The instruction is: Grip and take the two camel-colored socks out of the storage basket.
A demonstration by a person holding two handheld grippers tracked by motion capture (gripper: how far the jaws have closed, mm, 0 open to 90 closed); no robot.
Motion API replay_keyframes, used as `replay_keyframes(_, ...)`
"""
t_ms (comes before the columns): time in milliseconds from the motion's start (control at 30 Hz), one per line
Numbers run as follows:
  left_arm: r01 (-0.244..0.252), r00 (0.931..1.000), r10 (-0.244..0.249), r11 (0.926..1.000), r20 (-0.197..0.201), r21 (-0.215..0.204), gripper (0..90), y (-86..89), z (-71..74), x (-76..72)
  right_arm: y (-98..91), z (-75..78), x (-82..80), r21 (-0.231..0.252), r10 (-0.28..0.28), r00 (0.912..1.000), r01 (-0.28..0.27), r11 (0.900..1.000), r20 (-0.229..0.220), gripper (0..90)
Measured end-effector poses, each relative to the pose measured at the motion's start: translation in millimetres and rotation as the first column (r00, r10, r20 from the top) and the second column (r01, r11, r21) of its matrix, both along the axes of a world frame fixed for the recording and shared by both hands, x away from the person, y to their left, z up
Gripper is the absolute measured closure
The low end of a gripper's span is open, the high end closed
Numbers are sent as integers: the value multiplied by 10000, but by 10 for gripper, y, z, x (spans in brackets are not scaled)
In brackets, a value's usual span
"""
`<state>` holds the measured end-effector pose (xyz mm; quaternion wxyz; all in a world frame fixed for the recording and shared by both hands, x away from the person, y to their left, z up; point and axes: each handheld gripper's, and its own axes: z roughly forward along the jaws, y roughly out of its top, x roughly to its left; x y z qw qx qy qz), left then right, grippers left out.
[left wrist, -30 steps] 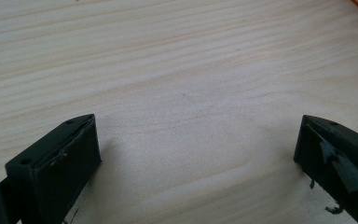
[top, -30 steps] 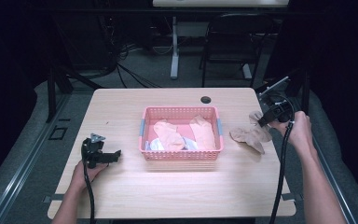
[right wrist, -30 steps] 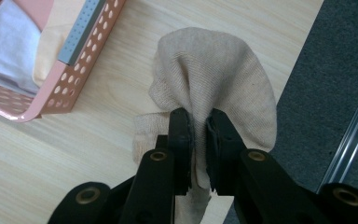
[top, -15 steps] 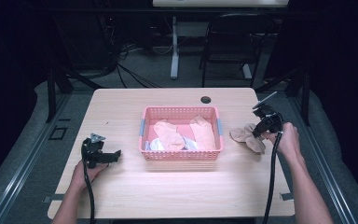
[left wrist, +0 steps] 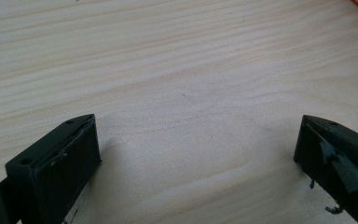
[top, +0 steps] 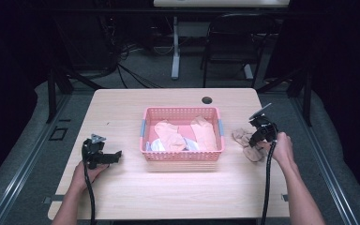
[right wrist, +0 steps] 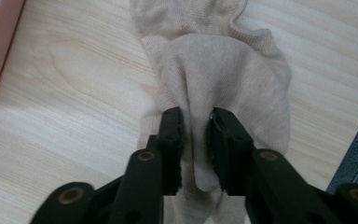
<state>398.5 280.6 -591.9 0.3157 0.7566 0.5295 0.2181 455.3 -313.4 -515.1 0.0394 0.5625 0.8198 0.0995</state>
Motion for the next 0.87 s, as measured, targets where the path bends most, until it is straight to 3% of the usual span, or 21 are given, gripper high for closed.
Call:
replay_keyframes(200, 0, 10000, 0, 10000, 2, 2, 0, 0, 0, 0, -4, 107, -90, 34, -251, 9981, 249, 9997, 564, 435)
replay_keyframes(367, 1, 10000, -1, 10000, 1, 4, 0, 0, 0, 0, -85, 232, -221, 294, -220, 9968, 197, 9994, 773, 200)
replay_keyframes(433, -14, 10000, 14, 10000, 10, -21, 0, -2, -1, 0, -103, 250, -263, 292, -170, 9969, 148, 9995, 763, 144)
replay_keyframes(600, -15, 10000, 15, 10000, 12, -22, 0, -2, -1, 0, -182, 268, -395, 272, -136, 9974, 117, 9996, 713, 85)
replay_keyframes(867, -7, 10000, 7, 10000, 10, -38, 0, -5, -1, 1, -315, 192, -450, 453, -599, 9954, 566, 9974, 744, 55)
